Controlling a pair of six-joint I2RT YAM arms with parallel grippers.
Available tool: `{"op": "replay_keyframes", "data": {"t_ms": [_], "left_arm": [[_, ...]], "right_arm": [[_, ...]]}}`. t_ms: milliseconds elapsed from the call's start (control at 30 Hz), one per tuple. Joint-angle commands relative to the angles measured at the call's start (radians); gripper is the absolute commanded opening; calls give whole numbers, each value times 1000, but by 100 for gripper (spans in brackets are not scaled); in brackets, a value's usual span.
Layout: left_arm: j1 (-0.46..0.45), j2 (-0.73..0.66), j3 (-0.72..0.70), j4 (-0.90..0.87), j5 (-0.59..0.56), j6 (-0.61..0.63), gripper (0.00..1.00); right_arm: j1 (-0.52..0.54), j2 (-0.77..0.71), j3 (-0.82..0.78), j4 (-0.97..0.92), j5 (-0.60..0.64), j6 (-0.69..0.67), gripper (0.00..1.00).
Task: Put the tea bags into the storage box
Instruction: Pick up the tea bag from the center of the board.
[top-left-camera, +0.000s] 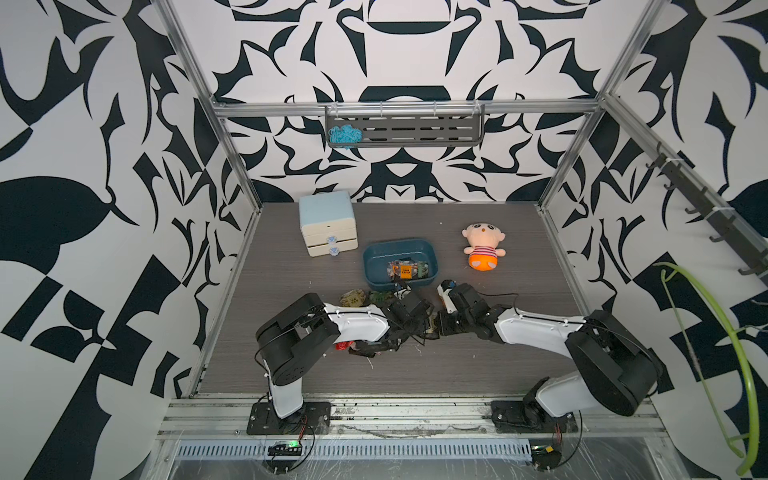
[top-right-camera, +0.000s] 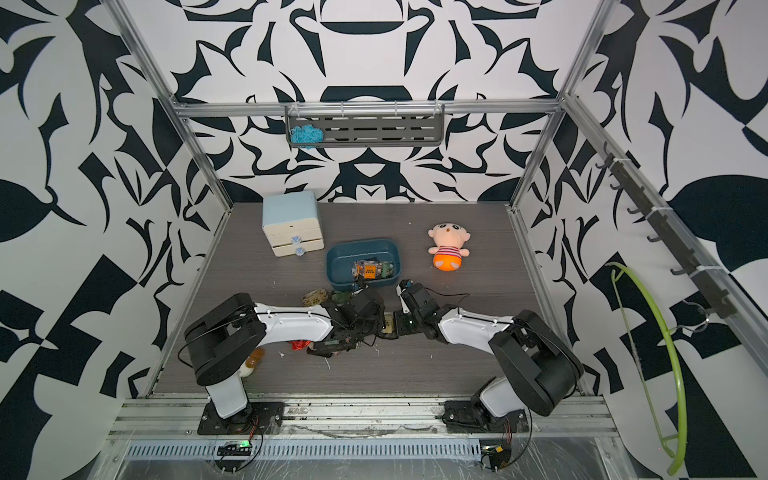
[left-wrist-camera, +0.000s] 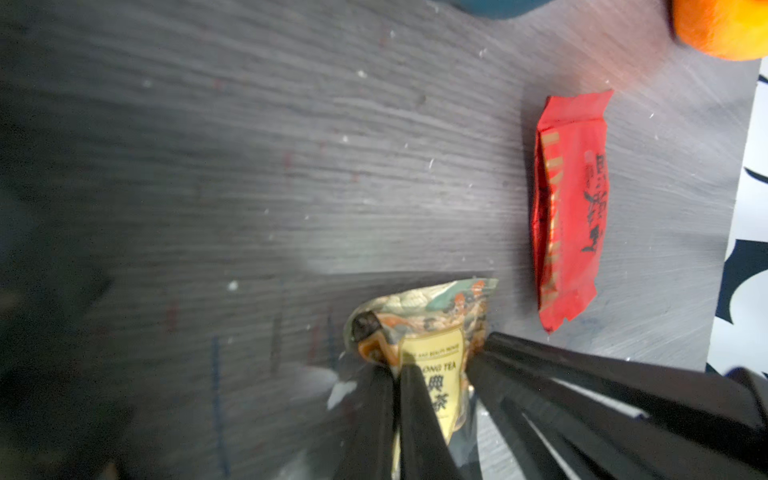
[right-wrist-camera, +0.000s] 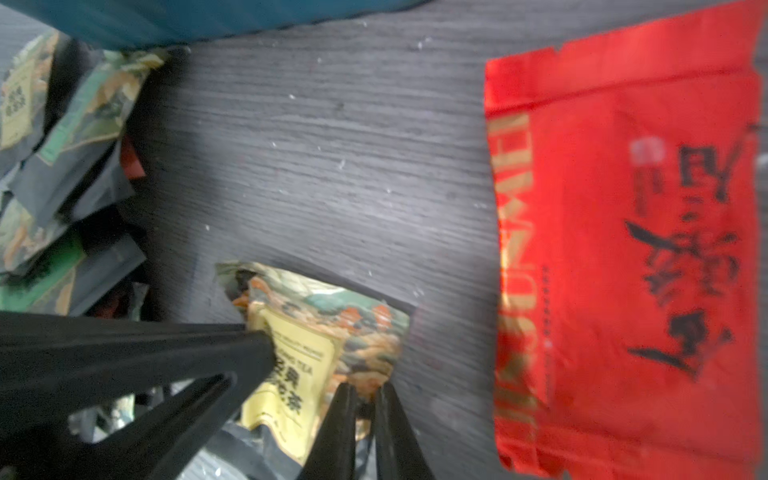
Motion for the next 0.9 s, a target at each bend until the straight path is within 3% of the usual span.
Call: {"op": "replay_keyframes", "data": {"t_ms": [0,167,367,500,667,867], "left_arm": [[-4,-62,-49,-106,-10,12,0],[-3,-176,-68,-174,-74,48,0],[-1,-229,158,-482,-277,221,0],[35,-215,261,-531,-332,306,0],[111,-196,316,-464,-329,332,0],[224,-83,432,-433,-236,337,0]], "right_arm": [[7,-71,-28,-29,62,-6,15],[7,-208,-82,-37,173,16,16],[7,-396,-156,-50,301,50,23],[6,-524,-199,-70,385,63,28],[5,-625,-241,-72,426,72,35],[5,-621,-243,-64,425,69,38]]}}
